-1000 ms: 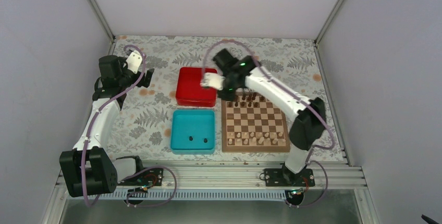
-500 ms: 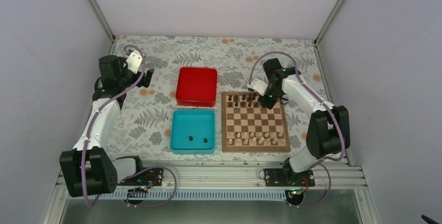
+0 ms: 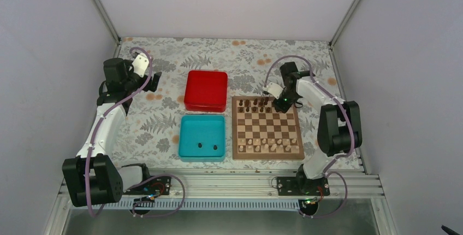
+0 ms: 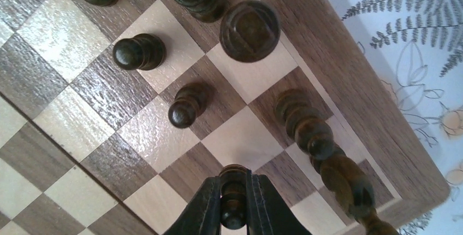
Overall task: Set up the chess pieces on the board
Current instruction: Place the chess piece on the chessboard.
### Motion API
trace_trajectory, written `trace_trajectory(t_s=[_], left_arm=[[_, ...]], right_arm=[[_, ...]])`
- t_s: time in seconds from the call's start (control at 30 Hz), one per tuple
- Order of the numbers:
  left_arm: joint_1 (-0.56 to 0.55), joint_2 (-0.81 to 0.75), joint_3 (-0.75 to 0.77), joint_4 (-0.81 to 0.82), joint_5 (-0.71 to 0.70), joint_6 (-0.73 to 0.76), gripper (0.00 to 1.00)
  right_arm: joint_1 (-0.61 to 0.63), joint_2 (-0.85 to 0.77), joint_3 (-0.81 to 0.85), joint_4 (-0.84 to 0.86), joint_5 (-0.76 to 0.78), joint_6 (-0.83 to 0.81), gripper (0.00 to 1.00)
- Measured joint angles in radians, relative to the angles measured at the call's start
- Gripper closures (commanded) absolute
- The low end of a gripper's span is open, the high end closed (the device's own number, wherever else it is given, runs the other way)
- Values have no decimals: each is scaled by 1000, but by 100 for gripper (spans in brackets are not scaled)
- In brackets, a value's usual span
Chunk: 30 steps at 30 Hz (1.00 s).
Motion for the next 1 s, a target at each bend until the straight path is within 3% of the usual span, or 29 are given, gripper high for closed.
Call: trace_trajectory(t_s=[0.73,1.0], left_arm=[[0,0,0,0,4,0,0],[0,0,0,0,5,0,0]], right_arm=[[-1,68,31,21,-38,-3,88],[-1,69,31,15,-39,-6,77]])
